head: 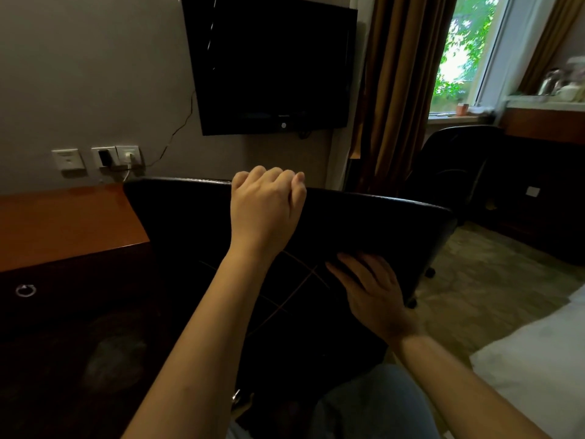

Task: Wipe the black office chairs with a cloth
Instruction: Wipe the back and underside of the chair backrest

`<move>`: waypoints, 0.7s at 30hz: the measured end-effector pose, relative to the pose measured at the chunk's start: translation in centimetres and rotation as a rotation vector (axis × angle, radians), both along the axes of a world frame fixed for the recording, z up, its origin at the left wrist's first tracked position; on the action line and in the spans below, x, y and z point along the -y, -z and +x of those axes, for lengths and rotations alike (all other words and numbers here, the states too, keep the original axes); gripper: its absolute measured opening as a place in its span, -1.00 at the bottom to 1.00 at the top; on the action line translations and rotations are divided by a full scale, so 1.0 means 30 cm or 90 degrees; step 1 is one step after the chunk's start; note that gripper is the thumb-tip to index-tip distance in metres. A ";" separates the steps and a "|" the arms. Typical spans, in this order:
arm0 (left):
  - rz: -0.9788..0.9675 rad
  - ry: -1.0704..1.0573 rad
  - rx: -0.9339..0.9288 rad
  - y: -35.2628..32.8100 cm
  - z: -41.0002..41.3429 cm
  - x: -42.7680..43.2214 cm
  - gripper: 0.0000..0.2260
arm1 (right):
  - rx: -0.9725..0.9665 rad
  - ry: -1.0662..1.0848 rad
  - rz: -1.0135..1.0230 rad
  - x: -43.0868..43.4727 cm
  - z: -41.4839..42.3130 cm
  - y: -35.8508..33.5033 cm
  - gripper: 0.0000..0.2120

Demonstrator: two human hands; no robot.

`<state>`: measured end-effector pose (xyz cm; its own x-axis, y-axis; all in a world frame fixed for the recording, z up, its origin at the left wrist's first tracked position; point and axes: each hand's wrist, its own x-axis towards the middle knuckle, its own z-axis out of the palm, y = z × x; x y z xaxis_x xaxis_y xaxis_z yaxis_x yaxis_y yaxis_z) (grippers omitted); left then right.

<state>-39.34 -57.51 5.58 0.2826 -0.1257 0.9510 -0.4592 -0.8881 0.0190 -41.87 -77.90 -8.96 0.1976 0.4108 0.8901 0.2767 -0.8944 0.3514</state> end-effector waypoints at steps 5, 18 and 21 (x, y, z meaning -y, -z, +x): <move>-0.007 -0.001 0.009 0.004 0.004 0.006 -0.62 | -0.011 0.005 0.091 0.014 -0.041 -0.013 -0.79; -0.010 -0.006 0.015 0.005 0.006 -0.005 -0.64 | 0.086 -0.222 0.277 -0.061 -0.135 -0.386 -0.62; -0.002 -0.008 0.003 0.002 0.004 0.004 -0.64 | 0.047 -0.203 0.184 -0.064 -0.101 -0.351 -0.68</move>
